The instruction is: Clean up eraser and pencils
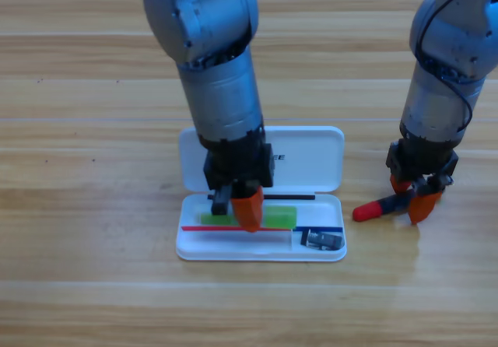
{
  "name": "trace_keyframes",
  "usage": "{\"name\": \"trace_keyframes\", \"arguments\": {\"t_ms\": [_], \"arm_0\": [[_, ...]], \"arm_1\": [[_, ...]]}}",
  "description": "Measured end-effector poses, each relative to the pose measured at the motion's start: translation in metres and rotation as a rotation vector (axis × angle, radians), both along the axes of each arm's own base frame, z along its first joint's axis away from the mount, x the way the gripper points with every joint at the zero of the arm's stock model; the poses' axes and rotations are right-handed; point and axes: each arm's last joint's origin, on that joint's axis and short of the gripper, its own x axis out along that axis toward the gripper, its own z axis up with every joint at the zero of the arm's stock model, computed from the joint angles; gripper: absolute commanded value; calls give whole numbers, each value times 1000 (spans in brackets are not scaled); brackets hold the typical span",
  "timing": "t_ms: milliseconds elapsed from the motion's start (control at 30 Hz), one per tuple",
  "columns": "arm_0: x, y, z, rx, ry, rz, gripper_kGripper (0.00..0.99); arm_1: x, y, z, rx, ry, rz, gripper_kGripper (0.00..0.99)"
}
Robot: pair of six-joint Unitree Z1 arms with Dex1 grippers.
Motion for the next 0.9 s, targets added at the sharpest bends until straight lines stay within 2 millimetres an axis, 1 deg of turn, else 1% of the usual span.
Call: {"name": "trace_keyframes", "arguments": {"t_ms": [33,67,300,567,700,800,900], "arm_0": [[0,-1,-1,1,0,1,0],[0,-2,-2,4,1,3,0],[-1,-6,-10,23,7,2,0],[0,-5,-11,40,-8,4,0],[-1,-4,-13,49,-8,4,0],[-1,-3,-14,57,-6,4,0],[-2,-2,-16,62,-3,4,0]], "arm_1": [[0,0,0,0,0,0,37],[0,0,0,0,0,3,0],[0,0,0,-1,1,31,0],[0,0,0,-2,0,27,0],[-1,-1,1,-6,5,-4,0],[-6,-5,8,-24,18,-44,0],[-14,-12,24,-29,13,-64,0]]}}
